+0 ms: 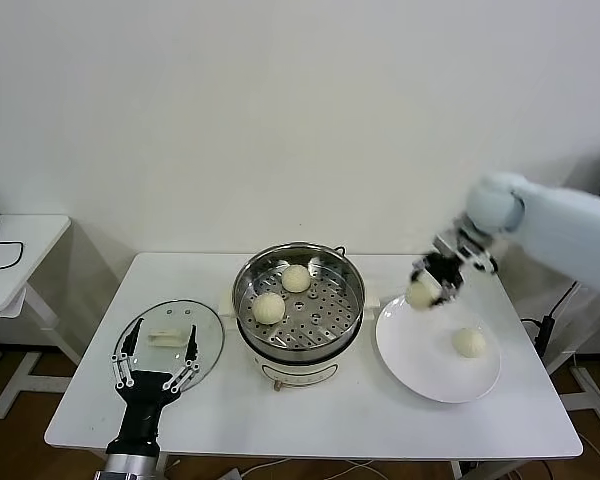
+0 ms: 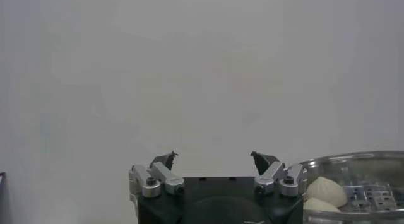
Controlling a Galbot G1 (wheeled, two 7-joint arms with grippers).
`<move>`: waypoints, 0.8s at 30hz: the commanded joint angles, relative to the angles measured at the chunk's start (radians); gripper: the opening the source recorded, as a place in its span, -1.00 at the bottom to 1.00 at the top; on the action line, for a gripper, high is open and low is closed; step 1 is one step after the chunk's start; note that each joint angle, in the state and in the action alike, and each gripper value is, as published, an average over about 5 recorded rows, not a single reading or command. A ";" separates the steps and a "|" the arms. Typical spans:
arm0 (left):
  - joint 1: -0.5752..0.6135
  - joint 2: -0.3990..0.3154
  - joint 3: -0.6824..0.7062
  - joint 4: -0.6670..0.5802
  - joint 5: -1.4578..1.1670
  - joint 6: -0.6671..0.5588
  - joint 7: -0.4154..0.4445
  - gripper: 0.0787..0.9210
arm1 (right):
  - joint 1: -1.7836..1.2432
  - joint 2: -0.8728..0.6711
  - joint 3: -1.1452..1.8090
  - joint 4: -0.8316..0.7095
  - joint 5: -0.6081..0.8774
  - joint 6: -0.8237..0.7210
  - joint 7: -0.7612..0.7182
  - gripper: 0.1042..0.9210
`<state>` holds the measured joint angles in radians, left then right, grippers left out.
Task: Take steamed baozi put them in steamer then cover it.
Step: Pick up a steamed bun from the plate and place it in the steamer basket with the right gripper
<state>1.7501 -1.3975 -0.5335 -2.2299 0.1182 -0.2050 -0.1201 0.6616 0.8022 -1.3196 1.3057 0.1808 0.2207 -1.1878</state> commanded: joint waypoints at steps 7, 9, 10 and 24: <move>0.002 -0.001 0.003 -0.006 0.001 0.002 0.000 0.77 | 0.132 0.271 0.031 0.153 -0.139 0.370 0.009 0.35; 0.002 -0.001 0.003 -0.006 0.002 0.002 0.000 0.77 | 0.108 0.281 0.023 0.182 -0.184 0.398 0.018 0.35; 0.002 -0.001 0.003 -0.006 0.002 0.002 0.000 0.77 | 0.096 0.286 0.019 0.195 -0.205 0.411 0.022 0.35; -0.001 -0.003 -0.003 -0.003 -0.001 -0.004 -0.001 0.77 | -0.055 0.361 0.010 0.193 -0.396 0.537 0.048 0.34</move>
<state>1.7490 -1.4007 -0.5329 -2.2354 0.1188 -0.2062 -0.1206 0.6749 1.0986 -1.3053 1.4788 -0.0883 0.6500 -1.1517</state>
